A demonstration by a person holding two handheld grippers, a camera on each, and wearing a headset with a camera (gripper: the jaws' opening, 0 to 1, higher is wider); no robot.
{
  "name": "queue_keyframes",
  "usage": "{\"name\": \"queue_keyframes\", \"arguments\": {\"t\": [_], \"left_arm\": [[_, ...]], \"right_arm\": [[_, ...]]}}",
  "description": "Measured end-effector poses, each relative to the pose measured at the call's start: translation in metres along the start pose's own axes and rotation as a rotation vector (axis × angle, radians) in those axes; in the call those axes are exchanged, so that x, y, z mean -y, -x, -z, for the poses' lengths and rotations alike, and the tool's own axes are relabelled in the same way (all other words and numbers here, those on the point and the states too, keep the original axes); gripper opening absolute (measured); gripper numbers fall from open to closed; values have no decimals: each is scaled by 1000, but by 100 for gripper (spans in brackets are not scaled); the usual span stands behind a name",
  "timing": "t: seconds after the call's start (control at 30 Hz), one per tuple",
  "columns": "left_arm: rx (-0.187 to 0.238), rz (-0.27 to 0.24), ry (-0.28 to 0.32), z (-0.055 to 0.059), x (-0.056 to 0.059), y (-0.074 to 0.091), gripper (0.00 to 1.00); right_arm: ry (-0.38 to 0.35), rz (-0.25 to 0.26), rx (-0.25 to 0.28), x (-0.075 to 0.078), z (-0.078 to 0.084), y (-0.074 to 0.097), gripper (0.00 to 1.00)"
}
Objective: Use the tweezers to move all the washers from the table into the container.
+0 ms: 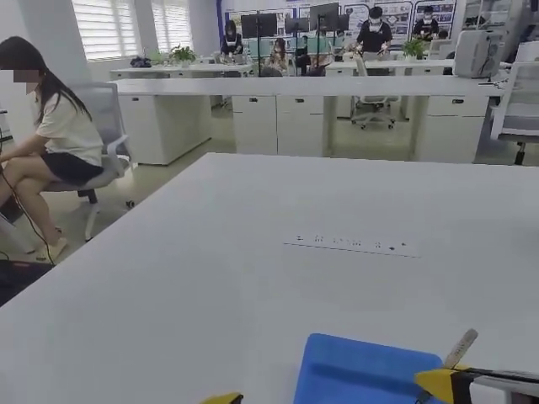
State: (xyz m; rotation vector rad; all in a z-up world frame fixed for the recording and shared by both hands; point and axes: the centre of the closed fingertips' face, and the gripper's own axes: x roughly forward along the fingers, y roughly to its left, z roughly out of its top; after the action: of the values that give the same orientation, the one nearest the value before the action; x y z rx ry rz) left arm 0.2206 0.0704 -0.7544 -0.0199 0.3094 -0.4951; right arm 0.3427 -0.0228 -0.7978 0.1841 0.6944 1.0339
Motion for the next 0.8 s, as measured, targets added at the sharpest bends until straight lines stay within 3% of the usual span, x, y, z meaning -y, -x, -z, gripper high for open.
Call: {"name": "queue_keyframes", "arguments": {"t": [0.2,0.33,0.47,0.8], "left_arm": [[5,-2,5,-1,-1,0,79],[3,2,4,0,0,0,79],[1,-4,5,0,-1,0,79],[0,-9,7,1,-1,1,79]], "right_arm": [[25,2,-34,3,0,-9,3],[74,13,-99,15,6,-16,3],[104,16,-136,17,11,-21,3],[131,8,-159,17,15,-34,3]]}}
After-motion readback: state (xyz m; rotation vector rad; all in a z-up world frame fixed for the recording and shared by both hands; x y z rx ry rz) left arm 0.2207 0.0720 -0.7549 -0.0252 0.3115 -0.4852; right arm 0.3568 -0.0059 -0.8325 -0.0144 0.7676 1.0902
